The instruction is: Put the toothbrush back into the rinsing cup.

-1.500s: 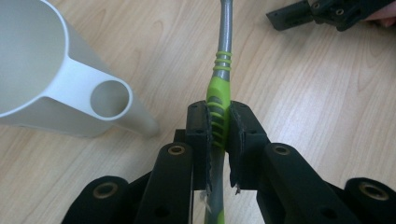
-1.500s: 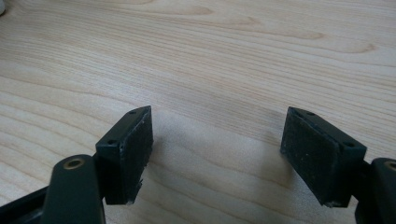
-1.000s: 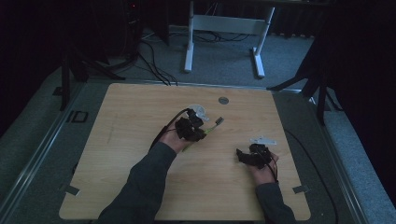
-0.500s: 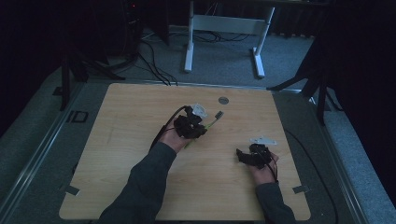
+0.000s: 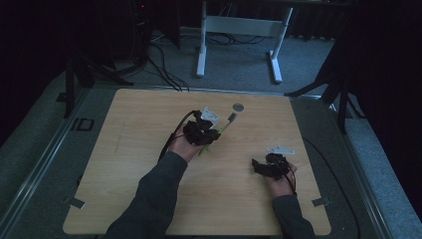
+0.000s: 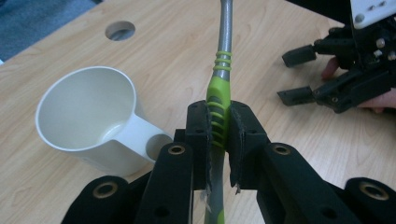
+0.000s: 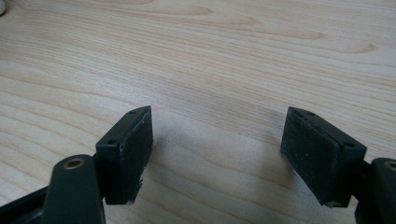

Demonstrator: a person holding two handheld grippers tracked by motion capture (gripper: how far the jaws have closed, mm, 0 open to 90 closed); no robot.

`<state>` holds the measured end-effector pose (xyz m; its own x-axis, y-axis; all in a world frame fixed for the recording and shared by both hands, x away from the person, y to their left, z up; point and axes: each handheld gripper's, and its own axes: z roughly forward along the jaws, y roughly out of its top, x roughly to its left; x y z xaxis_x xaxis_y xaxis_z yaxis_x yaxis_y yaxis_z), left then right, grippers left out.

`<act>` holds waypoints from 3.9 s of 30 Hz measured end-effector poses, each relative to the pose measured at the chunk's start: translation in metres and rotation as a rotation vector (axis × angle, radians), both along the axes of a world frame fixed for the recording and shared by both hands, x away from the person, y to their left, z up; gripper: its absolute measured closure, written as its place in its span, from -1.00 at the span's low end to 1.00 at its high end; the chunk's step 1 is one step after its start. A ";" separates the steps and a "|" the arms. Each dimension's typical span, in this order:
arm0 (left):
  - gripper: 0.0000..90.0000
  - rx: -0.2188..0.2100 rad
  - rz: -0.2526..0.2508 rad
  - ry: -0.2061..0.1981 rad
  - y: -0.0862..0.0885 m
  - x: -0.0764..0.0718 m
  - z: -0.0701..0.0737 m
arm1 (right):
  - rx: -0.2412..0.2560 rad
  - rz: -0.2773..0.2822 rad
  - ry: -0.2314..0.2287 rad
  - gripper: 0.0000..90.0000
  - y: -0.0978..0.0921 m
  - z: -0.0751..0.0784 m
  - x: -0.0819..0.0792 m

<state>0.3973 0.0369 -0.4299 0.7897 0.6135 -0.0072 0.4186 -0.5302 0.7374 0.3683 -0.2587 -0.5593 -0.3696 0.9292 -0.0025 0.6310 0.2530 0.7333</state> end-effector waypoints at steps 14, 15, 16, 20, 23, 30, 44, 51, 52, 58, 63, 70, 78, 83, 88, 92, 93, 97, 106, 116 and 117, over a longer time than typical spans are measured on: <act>0.77 -0.058 0.033 -0.017 0.004 0.001 0.003 | 0.000 0.000 0.000 -0.45 0.000 0.000 0.000; 0.77 -0.062 0.034 -0.015 0.005 0.001 0.004 | 0.000 0.000 -0.001 -0.45 0.000 0.000 0.000; 0.77 -0.069 0.035 -0.014 0.005 0.001 0.004 | 0.000 0.000 0.000 -0.45 0.000 0.000 0.000; 0.77 -0.089 0.039 -0.016 0.007 0.002 0.005 | 0.000 0.000 -0.001 -0.45 0.000 0.000 0.000; 0.77 -0.106 0.038 -0.017 0.009 0.002 0.006 | 0.000 0.001 0.000 -0.45 0.000 0.000 0.000; 0.78 -0.147 0.044 -0.017 0.013 0.003 0.008 | 0.000 0.001 0.001 -0.45 0.000 0.000 0.000; 0.77 -0.217 0.065 -0.014 0.019 0.005 0.011 | 0.001 0.001 0.001 -0.45 0.000 0.000 0.000; 0.78 -0.255 0.078 -0.020 0.022 0.006 0.012 | 0.001 0.001 0.000 -0.45 0.000 0.000 0.000; 0.78 -0.259 0.080 -0.021 0.022 0.006 0.012 | 0.001 0.001 0.000 -0.45 0.000 0.000 0.000; 0.78 -0.280 0.088 -0.024 0.024 0.007 0.011 | 0.001 0.001 0.000 -0.45 0.000 0.000 0.000; 0.77 -0.300 0.096 -0.031 0.026 0.007 0.012 | 0.000 0.001 0.000 -0.45 0.000 0.000 0.000; 0.78 -0.316 0.106 -0.049 0.027 0.007 0.013 | 0.000 0.001 0.000 -0.45 0.000 0.000 0.000; 0.78 -0.341 0.107 -0.046 0.029 0.009 0.012 | 0.000 0.001 0.000 -0.45 0.000 0.000 0.000; 0.77 -0.348 0.106 -0.058 0.028 0.008 0.012 | 0.000 0.001 0.000 -0.45 0.000 0.000 0.000; 0.77 -0.366 0.111 -0.061 0.030 0.009 0.012 | 0.000 0.001 0.000 -0.45 0.000 0.000 0.000; 0.77 -0.369 0.116 -0.062 0.030 0.010 0.012 | 0.000 0.001 0.000 -0.45 0.000 0.000 0.000; 0.77 -0.371 0.119 -0.064 0.030 0.010 0.011 | 0.000 0.001 0.000 -0.45 0.000 0.000 0.000; 0.77 -0.390 0.131 -0.064 0.032 0.011 0.010 | 0.000 0.002 -0.001 -0.45 0.000 0.000 0.000; 0.77 -0.413 0.150 -0.062 0.035 0.013 0.007 | 0.001 0.003 0.000 -0.45 0.000 0.000 0.001; 0.77 -0.439 0.162 -0.075 0.036 0.014 0.007 | 0.001 0.003 0.000 -0.45 0.000 0.000 0.001; 0.77 -0.440 0.163 -0.077 0.036 0.014 0.008 | 0.000 0.003 0.000 -0.45 0.000 0.000 0.001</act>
<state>0.4114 0.0730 -0.4224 0.6921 0.6809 -0.2395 0.4055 -0.0923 0.9094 0.3689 -0.2584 -0.5594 -0.3725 0.9280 -0.0025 0.6299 0.2548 0.7337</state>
